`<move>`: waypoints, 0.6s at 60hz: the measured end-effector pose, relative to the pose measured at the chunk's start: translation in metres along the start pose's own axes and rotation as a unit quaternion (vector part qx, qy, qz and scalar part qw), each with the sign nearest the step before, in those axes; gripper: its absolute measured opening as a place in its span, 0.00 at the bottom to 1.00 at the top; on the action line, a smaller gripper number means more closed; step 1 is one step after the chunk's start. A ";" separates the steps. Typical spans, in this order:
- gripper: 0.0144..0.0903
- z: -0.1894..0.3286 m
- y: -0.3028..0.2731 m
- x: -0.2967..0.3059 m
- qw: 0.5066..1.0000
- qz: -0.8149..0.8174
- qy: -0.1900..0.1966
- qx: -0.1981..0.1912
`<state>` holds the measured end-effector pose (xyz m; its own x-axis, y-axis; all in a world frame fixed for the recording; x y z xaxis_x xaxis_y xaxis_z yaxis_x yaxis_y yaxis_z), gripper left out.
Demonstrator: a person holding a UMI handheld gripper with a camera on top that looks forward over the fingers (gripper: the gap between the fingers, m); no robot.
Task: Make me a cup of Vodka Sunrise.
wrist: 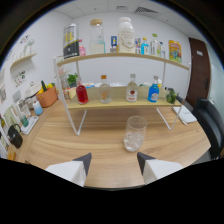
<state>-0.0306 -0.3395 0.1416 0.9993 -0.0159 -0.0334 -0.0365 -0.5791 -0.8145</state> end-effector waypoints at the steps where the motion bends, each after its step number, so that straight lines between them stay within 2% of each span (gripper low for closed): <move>1: 0.93 0.000 -0.002 -0.006 1.000 0.000 -0.004 0.006; 16: 0.93 0.029 -0.076 -0.081 0.992 0.005 -0.054 0.114; 32: 0.93 0.098 -0.142 -0.114 0.987 -0.005 -0.053 0.153; 36: 0.89 0.116 -0.151 -0.116 0.987 -0.002 -0.050 0.155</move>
<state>-0.1419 -0.1560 0.2010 0.9944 0.0753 -0.0744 -0.0484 -0.3022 -0.9520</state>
